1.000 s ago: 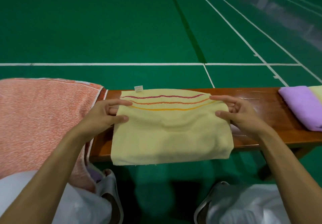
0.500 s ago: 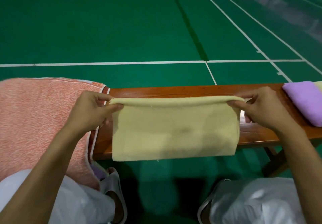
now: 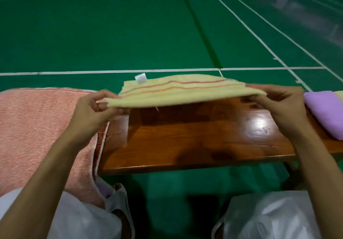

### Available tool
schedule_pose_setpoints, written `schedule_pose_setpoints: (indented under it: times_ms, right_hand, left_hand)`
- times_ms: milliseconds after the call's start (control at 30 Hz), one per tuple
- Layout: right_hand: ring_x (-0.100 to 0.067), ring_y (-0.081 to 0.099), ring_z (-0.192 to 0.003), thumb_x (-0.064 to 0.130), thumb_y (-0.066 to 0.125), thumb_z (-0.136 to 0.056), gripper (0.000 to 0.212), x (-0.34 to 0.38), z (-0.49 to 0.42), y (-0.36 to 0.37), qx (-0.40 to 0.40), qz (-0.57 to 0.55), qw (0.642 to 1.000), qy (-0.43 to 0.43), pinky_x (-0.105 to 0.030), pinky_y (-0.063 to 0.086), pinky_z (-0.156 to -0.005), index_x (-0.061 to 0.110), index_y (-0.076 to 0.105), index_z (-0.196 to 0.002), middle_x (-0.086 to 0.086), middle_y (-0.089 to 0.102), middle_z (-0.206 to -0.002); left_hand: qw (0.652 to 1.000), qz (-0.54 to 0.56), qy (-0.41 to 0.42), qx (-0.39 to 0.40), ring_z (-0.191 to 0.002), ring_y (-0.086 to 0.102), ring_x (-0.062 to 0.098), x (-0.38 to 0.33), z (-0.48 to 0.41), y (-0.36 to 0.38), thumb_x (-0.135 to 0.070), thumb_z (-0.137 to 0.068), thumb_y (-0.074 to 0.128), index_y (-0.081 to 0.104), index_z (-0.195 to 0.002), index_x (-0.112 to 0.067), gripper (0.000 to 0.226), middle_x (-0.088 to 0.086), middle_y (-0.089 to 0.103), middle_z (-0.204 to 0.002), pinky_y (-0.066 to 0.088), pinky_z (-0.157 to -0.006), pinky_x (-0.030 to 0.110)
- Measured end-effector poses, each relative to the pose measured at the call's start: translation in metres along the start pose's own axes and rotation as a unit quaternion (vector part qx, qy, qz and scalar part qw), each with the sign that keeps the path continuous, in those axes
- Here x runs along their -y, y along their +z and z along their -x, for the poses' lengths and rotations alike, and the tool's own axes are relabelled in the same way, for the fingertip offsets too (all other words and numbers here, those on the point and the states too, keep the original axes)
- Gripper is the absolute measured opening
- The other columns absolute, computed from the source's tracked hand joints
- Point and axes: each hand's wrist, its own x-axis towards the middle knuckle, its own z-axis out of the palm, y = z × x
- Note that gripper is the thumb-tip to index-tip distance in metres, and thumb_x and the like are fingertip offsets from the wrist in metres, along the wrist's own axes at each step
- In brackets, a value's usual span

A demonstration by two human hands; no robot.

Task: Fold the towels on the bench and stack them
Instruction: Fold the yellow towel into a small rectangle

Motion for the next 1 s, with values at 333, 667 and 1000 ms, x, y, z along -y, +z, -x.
schedule_pose_setpoints:
  times_ms: [333,667,1000]
  right_hand:
    - [-0.007,0.056,-0.044,0.007,0.068,-0.091,0.034,-0.021,0.022,-0.021,0.201,0.372,0.895,0.143,-0.029,0.048,-0.054,0.033,0.076,-0.111,0.002,0.073,-0.061]
    - [-0.020,0.058,-0.100,0.036,0.048,-0.092,0.062,-0.046,0.041,0.130,0.039,0.356,0.929,-0.094,-0.029,0.046,-0.074,0.009,0.050,-0.148,-0.007,0.062,-0.118]
    - [-0.021,-0.012,-0.158,0.072,-0.012,-0.089,0.078,-0.090,0.025,0.076,0.223,0.528,0.818,0.051,-0.057,0.002,-0.126,0.043,-0.006,-0.162,0.008,-0.013,-0.170]
  left_hand:
    - [0.909,-0.415,0.036,-0.012,-0.068,0.065,0.011,0.028,0.004,0.011,-0.027,-0.091,0.069,0.074,-0.086,-0.029,0.007,-0.011,0.070,-0.073,0.057,-0.062,0.032]
    - [0.863,-0.475,0.137,0.105,-0.158,-0.013,0.016,0.061,0.010,0.122,-0.056,-0.107,0.012,0.004,-0.165,-0.029,0.065,-0.004,-0.002,-0.172,-0.002,-0.129,0.043]
    - [0.834,-0.544,0.058,0.078,-0.157,-0.019,0.023,0.096,0.004,0.080,-0.065,-0.100,-0.001,-0.005,-0.165,-0.026,0.076,-0.002,-0.013,-0.171,-0.004,-0.128,0.053]
